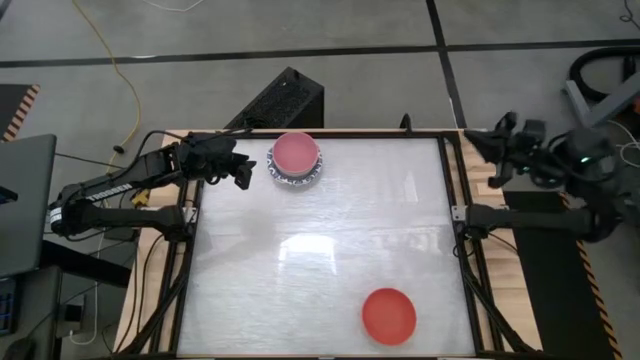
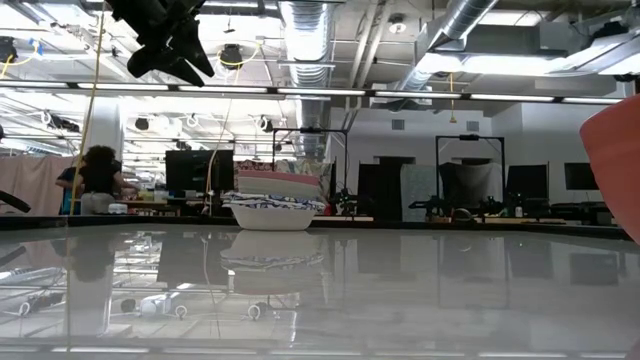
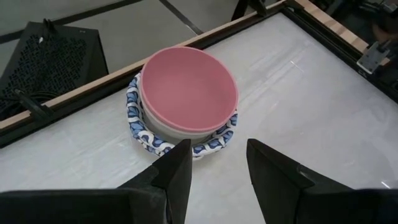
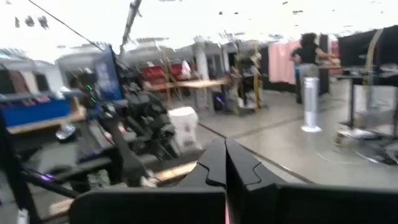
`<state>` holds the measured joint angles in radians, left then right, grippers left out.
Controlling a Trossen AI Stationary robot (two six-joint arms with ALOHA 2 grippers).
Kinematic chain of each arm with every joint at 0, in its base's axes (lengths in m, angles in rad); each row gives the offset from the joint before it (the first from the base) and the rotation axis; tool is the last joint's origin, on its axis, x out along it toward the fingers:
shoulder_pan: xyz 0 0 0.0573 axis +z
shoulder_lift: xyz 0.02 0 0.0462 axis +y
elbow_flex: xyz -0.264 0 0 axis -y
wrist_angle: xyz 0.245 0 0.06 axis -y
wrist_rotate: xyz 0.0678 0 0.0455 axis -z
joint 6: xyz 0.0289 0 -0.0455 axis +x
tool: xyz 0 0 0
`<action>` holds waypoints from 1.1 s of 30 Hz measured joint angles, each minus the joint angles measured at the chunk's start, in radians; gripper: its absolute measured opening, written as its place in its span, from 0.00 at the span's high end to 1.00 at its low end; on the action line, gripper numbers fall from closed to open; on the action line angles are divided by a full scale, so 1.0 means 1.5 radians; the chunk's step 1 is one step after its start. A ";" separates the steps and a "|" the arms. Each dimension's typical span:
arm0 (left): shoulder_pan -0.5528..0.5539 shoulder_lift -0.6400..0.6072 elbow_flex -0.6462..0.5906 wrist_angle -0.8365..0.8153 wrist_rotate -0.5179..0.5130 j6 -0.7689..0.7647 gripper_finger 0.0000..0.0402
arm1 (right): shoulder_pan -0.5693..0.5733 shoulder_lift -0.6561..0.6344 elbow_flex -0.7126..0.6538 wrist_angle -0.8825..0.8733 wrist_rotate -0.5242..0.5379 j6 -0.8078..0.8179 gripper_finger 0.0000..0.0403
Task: Nest bowls inside each other
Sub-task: Stack the orange bowl on top of the pink bowl
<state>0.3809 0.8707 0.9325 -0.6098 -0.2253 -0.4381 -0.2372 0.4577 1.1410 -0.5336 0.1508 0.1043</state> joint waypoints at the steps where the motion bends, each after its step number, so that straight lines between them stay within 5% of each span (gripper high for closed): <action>1: 0.000 0.000 0.000 0.000 0.000 0.000 0.65 | 0.000 -0.016 -0.032 0.029 -0.007 0.007 0.98; 11: 0.000 0.000 0.000 0.000 0.001 0.000 0.65 | 0.000 -0.074 -0.261 0.181 -0.083 0.157 0.98; 26: 0.000 0.000 0.000 -0.001 0.001 -0.011 0.65 | 0.006 -0.074 -0.393 0.199 -0.239 0.396 0.98; 33: 0.000 0.000 0.000 -0.001 -0.004 -0.012 0.65 | 0.084 -0.053 -0.454 0.293 -0.233 0.447 0.98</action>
<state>0.3812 0.8707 0.9325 -0.6110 -0.2319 -0.4561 -0.1117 0.3778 0.4607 -0.0943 -0.1990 0.7755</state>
